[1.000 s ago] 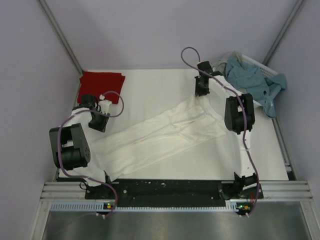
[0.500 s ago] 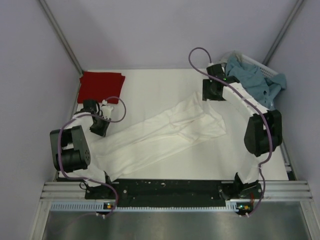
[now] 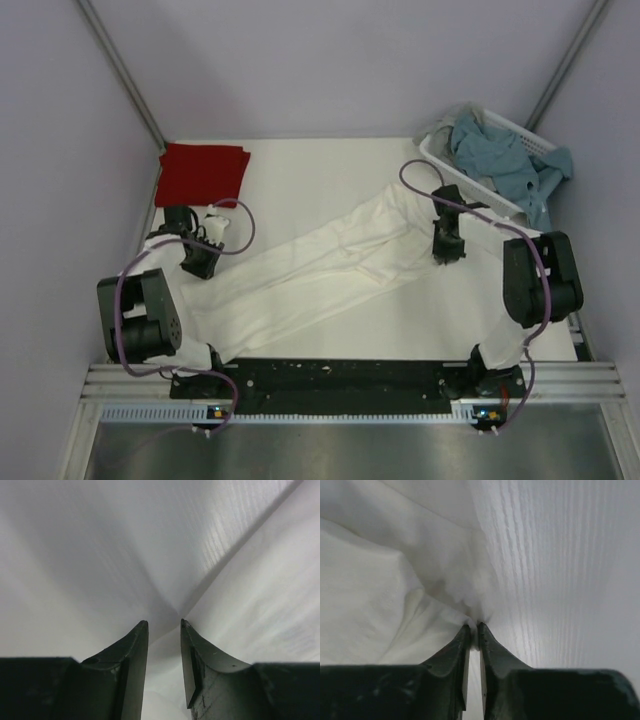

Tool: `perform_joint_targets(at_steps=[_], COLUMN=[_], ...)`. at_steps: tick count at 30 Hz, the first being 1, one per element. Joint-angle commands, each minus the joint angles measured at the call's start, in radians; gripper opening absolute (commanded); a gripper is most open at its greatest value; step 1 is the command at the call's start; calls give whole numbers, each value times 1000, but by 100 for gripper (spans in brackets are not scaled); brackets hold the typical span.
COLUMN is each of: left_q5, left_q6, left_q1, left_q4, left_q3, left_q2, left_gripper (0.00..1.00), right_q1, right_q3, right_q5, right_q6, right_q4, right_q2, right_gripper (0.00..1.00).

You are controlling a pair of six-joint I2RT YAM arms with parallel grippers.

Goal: Fold and stack the t-shirts
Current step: Rotate the tshirt 75 degree

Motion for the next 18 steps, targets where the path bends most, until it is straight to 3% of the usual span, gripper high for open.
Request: perform_joint_targets(at_steps=[1,5,9,15,18], left_q5=[92,185,130,57,63], left_q6=[39,70,81,108,126], left_q1=[-1,-10,-93,-418,-548], left_q4=[-60,-108,-79,-54,-82], left_q3=[14,22,-26,-159,-193], left_q2=[-92,-92,-60,-26,-26], left_gripper=[39,44,44,41,39], right_q1=[4,2,4,2,4], right_q3=[145,457,879,1300,1367], right_q5=[-16,-7,1,5,47], right_q6=[-49,-145,-190,-257,-287], right_q4=[104,83,-29,-120,-112], right_q2=[110,294,524,764,790], right_gripper=[2,0,0,2,18])
